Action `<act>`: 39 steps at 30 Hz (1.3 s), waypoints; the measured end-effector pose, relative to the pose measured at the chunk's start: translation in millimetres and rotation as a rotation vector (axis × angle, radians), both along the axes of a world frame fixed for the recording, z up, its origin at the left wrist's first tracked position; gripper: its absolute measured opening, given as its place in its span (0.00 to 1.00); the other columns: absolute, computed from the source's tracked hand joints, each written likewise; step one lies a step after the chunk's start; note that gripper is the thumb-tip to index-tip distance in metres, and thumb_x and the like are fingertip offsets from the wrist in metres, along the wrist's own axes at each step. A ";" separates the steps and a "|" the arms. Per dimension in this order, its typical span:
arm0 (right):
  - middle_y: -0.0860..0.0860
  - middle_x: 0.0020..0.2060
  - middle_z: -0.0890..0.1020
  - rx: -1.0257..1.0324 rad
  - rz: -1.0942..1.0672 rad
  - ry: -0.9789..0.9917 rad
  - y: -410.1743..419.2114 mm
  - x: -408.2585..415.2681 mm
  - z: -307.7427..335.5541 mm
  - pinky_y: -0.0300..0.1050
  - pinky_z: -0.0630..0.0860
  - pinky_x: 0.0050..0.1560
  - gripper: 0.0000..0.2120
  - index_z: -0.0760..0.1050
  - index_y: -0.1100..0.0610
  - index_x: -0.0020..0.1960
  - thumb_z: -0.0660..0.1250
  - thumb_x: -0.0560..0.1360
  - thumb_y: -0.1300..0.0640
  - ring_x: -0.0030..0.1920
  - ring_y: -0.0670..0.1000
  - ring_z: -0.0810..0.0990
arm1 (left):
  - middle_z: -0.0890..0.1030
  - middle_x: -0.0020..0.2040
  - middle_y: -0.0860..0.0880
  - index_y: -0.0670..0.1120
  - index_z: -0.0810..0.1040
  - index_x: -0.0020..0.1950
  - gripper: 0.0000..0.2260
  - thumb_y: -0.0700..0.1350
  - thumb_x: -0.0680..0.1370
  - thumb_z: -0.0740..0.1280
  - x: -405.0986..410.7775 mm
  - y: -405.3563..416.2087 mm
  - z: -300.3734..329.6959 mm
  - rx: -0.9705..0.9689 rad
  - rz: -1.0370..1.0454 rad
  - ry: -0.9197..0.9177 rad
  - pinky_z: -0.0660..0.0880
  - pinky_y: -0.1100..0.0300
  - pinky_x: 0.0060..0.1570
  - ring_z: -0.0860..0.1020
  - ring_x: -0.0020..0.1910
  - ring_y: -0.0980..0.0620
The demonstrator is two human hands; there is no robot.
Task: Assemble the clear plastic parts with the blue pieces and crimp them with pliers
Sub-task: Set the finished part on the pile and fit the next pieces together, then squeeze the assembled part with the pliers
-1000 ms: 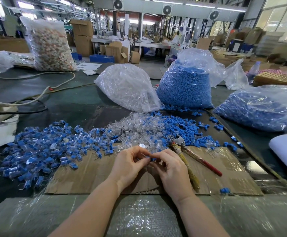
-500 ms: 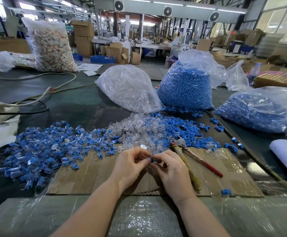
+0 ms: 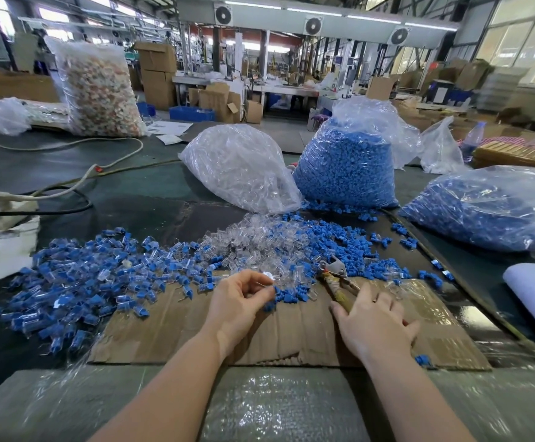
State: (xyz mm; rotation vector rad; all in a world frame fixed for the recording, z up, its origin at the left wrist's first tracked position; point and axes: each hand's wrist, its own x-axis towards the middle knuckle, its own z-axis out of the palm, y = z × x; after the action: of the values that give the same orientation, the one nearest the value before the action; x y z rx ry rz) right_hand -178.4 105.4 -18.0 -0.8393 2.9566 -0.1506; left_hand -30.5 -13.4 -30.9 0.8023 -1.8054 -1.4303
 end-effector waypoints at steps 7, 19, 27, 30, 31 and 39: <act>0.56 0.55 0.73 -0.087 0.153 0.219 -0.4 6.0 9.0 0.46 0.71 0.52 0.15 0.67 0.56 0.56 0.50 0.81 0.46 0.55 0.55 0.72 | 0.81 0.37 0.45 0.40 0.79 0.48 0.04 0.35 0.74 0.68 0.6 -3.5 2.2 0.153 0.041 0.094 0.74 0.70 0.32 0.80 0.32 0.60; 0.44 0.21 0.65 -0.412 0.454 -0.734 -8.4 39.7 44.5 0.36 0.59 0.24 0.18 0.64 0.53 0.31 0.58 0.79 0.55 0.21 0.44 0.62 | 0.80 0.28 0.51 0.41 0.79 0.46 0.03 0.35 0.75 0.67 -3.1 -10.9 0.5 0.374 0.126 0.209 0.73 0.66 0.25 0.77 0.26 0.59; 0.49 0.26 0.72 -0.337 0.453 -0.913 -8.6 41.3 50.2 0.39 0.69 0.32 0.09 0.67 0.55 0.36 0.59 0.71 0.67 0.27 0.49 0.72 | 0.83 0.35 0.47 0.43 0.79 0.44 0.03 0.36 0.74 0.68 -5.5 -16.1 -5.8 0.397 0.191 0.206 0.73 0.66 0.26 0.80 0.32 0.55; 0.49 0.25 0.70 -0.343 0.439 -0.905 -9.4 42.8 51.5 0.36 0.64 0.26 0.11 0.67 0.55 0.35 0.57 0.71 0.69 0.25 0.47 0.70 | 0.82 0.33 0.49 0.43 0.79 0.44 0.02 0.37 0.75 0.68 -5.6 -15.8 -5.9 0.401 0.193 0.190 0.71 0.67 0.23 0.79 0.28 0.57; 0.50 0.28 0.69 -0.349 0.447 -0.894 -9.7 42.6 52.3 0.38 0.62 0.27 0.10 0.67 0.56 0.36 0.57 0.72 0.69 0.27 0.49 0.69 | 0.82 0.33 0.48 0.43 0.79 0.45 0.02 0.37 0.75 0.68 -5.3 -15.8 -5.7 0.402 0.196 0.188 0.70 0.67 0.22 0.78 0.27 0.58; 0.50 0.31 0.68 -0.311 0.481 -0.812 -13.5 45.2 57.6 0.42 0.61 0.30 0.11 0.64 0.54 0.35 0.59 0.72 0.66 0.32 0.50 0.66 | 0.82 0.36 0.45 0.42 0.78 0.46 0.02 0.36 0.75 0.67 -4.7 -16.6 -4.8 0.423 0.213 0.247 0.75 0.62 0.28 0.80 0.32 0.53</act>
State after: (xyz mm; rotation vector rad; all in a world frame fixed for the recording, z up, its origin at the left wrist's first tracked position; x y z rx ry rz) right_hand -133.2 91.9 39.6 -1.1455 1.9509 -0.7302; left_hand -35.2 -30.0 -35.7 0.9461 -1.2105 -1.7070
